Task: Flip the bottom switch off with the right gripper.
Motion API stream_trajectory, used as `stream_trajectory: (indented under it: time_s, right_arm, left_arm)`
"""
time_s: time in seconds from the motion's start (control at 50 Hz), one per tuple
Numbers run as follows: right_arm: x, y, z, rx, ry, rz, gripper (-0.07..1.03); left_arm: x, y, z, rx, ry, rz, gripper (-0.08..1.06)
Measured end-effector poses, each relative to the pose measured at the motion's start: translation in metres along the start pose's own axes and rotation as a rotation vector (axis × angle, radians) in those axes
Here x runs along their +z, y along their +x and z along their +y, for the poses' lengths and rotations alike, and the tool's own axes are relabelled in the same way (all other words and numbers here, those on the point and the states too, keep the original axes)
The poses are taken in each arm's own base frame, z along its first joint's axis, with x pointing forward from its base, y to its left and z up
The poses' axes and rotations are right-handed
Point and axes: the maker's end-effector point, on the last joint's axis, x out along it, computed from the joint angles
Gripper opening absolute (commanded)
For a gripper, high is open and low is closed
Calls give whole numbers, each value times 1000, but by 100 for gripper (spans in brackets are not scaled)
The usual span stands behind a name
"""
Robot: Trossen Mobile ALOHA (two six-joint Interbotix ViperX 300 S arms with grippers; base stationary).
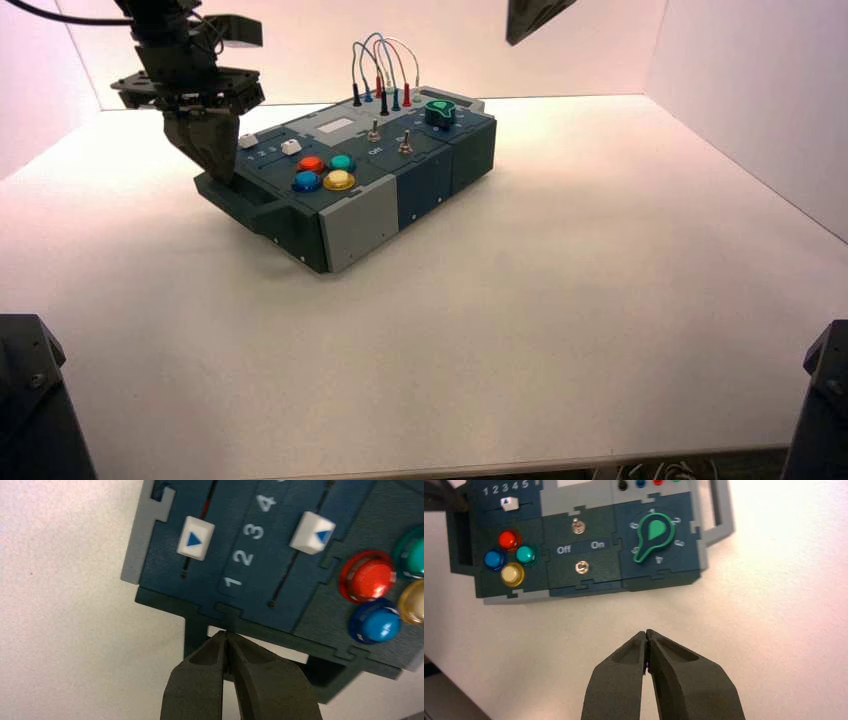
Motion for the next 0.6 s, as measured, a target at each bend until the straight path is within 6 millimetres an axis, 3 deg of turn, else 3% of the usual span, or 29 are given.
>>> stream_trajectory:
  time_s: [0.3,0.6]
  right_arm:
    - [-1,32,31,-2,-161,96,-2]
    - [0,54,42,-8,-236,132,-2]
  left_arm:
    - [1,5,0,-5,-1,19,-3]
    - [2,5,0,-7,-2,20,-3]
